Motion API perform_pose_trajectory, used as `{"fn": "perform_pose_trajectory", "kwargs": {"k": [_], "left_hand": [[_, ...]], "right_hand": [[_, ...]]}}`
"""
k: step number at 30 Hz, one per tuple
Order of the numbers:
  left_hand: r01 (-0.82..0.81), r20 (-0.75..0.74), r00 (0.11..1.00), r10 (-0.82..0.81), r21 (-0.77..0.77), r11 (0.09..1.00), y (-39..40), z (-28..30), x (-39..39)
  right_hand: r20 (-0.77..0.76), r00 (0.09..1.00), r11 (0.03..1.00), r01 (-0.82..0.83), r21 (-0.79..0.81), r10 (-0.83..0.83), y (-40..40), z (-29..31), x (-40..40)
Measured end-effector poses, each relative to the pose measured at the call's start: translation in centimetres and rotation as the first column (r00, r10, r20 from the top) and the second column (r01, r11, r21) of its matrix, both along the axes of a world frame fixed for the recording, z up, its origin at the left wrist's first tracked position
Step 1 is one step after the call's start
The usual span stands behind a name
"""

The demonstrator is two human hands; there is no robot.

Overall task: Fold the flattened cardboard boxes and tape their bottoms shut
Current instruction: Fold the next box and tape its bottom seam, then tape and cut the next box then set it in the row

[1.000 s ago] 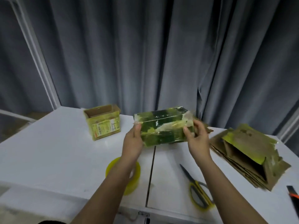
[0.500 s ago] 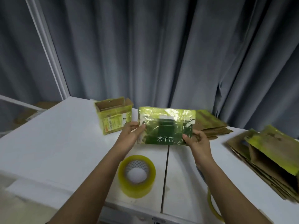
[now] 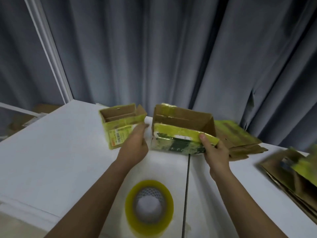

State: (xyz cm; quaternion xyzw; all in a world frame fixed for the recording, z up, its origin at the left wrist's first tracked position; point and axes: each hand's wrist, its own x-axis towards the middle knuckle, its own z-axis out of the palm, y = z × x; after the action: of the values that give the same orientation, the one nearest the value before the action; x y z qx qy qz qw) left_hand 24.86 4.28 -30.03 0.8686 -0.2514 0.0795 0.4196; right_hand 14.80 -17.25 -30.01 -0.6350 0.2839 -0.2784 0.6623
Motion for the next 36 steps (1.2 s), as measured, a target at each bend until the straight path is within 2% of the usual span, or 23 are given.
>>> {"fn": "perform_pose_trajectory", "kwargs": {"k": [2, 4, 6, 8, 13, 20, 22, 25, 27, 30, 32, 33, 34, 35, 36], "left_hand": [[-0.232, 0.283, 0.945, 0.165, 0.220, 0.947, 0.3, 0.1, 2.4], [-0.482, 0.477, 0.836, 0.272, 0.401, 0.779, 0.7, 0.4, 4.8], [-0.510, 0.447, 0.848, 0.284, 0.545, 0.665, 1.2, 0.9, 6.3], [-0.454, 0.364, 0.889, 0.279, 0.610, 0.650, 1.9, 0.7, 7.3], [-0.504, 0.405, 0.859, 0.312, 0.564, 0.654, 4.8, 0.7, 9.3], [-0.530, 0.347, 0.848, 0.401, 0.514, 0.675, 8.2, -0.3, 11.9], [-0.503, 0.329, 0.863, 0.383, 0.495, 0.708, 8.4, -0.3, 12.5], [-0.461, 0.321, 0.880, 0.349, 0.400, 0.792, 8.3, -0.3, 12.7], [-0.455, 0.364, 0.869, 0.335, 0.324, 0.829, 7.9, -0.3, 12.3], [-0.417, 0.416, 0.857, 0.303, 0.217, 0.883, 5.5, 0.3, 10.1], [-0.317, 0.416, 0.879, 0.233, 0.144, 0.937, 2.9, 1.0, 8.0], [-0.257, 0.406, 0.895, 0.186, 0.128, 0.958, 1.4, 1.2, 6.9], [-0.198, 0.386, 0.912, 0.137, 0.123, 0.972, -0.2, 1.4, 5.7], [-0.141, 0.354, 0.931, 0.091, 0.116, 0.983, -1.7, 1.4, 4.6], [-0.082, 0.311, 0.949, 0.045, 0.108, 0.991, -3.2, 1.4, 3.5]], "right_hand": [[0.020, 0.999, 0.999, 0.032, -0.008, -0.032, -0.3, 0.2, 1.1], [0.034, 0.999, 0.999, 0.035, -0.021, -0.034, -0.4, 0.4, 2.2], [0.035, 0.999, 0.999, 0.027, -0.025, -0.026, -0.6, 0.2, 3.6], [0.024, 1.000, 1.000, 0.017, -0.001, -0.017, -0.2, -0.1, 5.1], [-0.040, 0.999, 1.000, 0.008, -0.003, -0.008, 1.2, -1.9, 8.9], [-0.095, 0.996, 1.000, -0.001, 0.010, 0.001, 4.6, -3.7, 12.8], [-0.096, 0.995, 0.999, -0.033, -0.009, 0.032, 5.3, -4.2, 12.9], [-0.122, 0.974, 0.982, -0.190, 0.006, 0.189, 5.8, -4.0, 12.4], [-0.205, 0.938, 0.955, -0.293, -0.047, 0.278, 5.4, -3.5, 11.5], [-0.214, 0.960, 0.936, -0.235, -0.263, 0.181, 3.2, -3.2, 8.7], [-0.166, 0.985, 0.846, -0.128, -0.518, 0.047, 0.4, -3.6, 6.4], [-0.221, 0.975, 0.739, -0.130, -0.661, -0.027, -1.4, -3.8, 5.3], [-0.328, 0.936, 0.622, -0.184, -0.761, -0.124, -3.3, -4.0, 4.4], [-0.463, 0.853, 0.527, -0.285, -0.800, -0.241, -5.2, -4.3, 3.5], [-0.577, 0.745, 0.473, -0.396, -0.787, -0.335, -6.9, -4.7, 2.8]]}}
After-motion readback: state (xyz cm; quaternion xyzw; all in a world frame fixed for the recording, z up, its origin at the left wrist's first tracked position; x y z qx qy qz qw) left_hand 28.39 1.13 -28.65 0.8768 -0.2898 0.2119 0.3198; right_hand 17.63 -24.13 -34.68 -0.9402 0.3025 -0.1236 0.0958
